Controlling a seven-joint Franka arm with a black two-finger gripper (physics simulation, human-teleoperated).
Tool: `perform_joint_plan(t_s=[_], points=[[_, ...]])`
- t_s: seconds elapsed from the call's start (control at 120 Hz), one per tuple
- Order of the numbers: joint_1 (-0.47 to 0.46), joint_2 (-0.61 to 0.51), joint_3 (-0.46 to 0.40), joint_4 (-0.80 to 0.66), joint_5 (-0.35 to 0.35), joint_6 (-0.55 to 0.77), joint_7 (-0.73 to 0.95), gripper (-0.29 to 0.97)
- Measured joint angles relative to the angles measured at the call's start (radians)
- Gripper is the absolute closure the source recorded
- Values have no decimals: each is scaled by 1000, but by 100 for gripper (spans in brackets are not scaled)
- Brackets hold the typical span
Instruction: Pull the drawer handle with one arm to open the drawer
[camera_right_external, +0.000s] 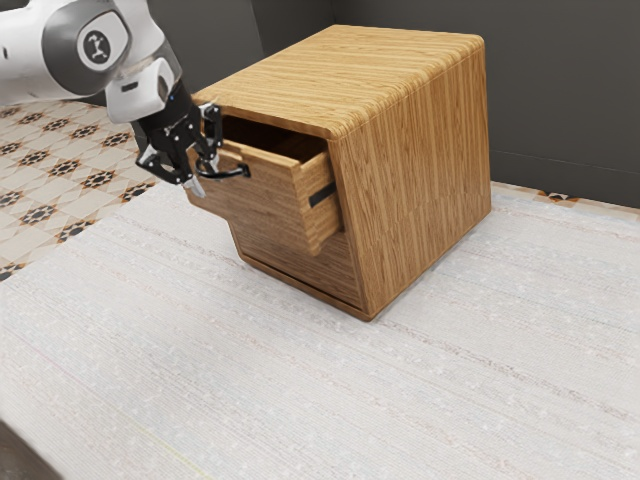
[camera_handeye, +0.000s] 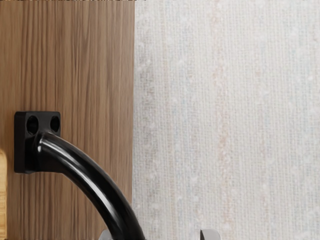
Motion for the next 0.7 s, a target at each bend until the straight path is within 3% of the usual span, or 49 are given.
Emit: perform_joint_plan(t_s=[0.7], points=[[26, -211, 14, -257, 0, 4, 0, 57]])
